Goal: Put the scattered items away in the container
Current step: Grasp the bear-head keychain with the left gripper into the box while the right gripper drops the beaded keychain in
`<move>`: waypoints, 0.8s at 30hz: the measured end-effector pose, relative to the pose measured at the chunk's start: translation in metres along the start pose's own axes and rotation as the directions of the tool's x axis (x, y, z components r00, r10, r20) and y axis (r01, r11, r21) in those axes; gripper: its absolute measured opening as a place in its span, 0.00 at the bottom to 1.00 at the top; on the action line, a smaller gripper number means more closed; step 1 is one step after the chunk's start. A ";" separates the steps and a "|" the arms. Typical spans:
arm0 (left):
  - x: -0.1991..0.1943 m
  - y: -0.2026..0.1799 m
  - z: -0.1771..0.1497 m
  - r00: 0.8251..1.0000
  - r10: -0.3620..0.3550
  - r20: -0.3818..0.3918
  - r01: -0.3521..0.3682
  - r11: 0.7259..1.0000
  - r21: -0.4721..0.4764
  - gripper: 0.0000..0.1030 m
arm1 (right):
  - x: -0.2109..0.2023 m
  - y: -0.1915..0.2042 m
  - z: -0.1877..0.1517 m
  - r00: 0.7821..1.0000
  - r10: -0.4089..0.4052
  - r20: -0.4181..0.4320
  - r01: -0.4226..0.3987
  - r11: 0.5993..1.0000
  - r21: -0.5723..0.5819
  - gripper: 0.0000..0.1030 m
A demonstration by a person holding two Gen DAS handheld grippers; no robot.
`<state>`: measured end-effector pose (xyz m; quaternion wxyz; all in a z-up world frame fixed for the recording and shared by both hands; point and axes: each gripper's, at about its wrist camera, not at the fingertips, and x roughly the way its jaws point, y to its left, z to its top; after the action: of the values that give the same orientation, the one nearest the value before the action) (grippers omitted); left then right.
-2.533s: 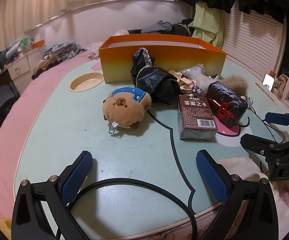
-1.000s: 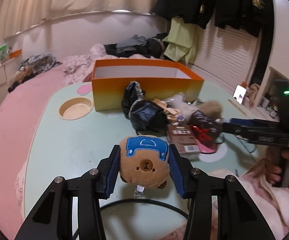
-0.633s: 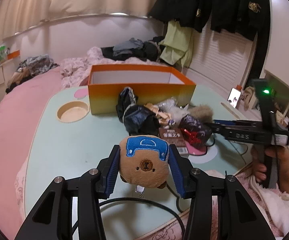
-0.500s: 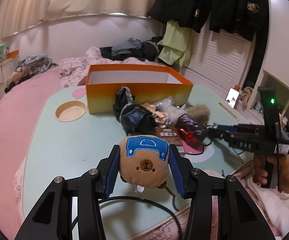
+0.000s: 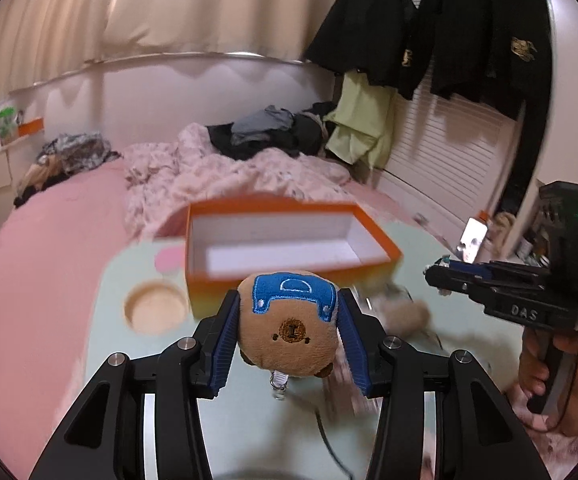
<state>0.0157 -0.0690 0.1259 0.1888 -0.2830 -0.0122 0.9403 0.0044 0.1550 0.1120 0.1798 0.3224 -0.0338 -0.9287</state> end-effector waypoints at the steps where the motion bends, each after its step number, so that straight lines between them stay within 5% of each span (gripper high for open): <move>1: 0.010 0.002 0.011 1.000 0.004 -0.009 -0.004 1.000 -0.006 0.45 | 0.007 0.000 0.010 1.000 0.008 -0.002 -0.008 1.000 0.010 0.25; 5: 0.066 0.011 0.043 0.996 0.022 -0.084 -0.025 0.999 -0.038 0.45 | 0.051 -0.011 0.038 0.998 0.032 -0.060 -0.028 0.997 0.067 0.25; 9: 0.101 0.015 0.046 0.986 0.124 -0.107 -0.128 0.991 -0.028 0.45 | 0.086 -0.027 0.042 0.989 0.050 -0.137 -0.034 0.993 0.117 0.25; 11: 0.112 0.017 0.044 0.984 0.118 -0.132 -0.124 0.992 -0.034 0.45 | 0.090 -0.034 0.041 0.989 0.042 -0.140 -0.023 0.990 0.137 0.25; 18: 0.115 0.021 0.036 0.979 0.151 -0.134 -0.162 0.984 -0.073 0.54 | 0.094 -0.040 0.043 0.990 -0.008 -0.139 0.023 0.994 0.109 0.30; 20: 0.108 0.023 0.034 0.985 0.125 -0.117 -0.137 0.985 -0.109 0.68 | 0.088 -0.042 0.044 0.994 0.001 -0.110 0.014 0.991 0.131 0.36; 24: 0.081 0.021 0.031 0.992 0.098 -0.078 -0.107 0.987 -0.122 0.69 | 0.065 -0.037 0.043 0.998 -0.007 -0.055 0.015 0.990 0.140 0.47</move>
<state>-0.0706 -0.0564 0.1063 0.1223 -0.3280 -0.0500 0.9354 -0.0805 0.1641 0.1012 0.1526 0.3594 -0.0923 -0.9160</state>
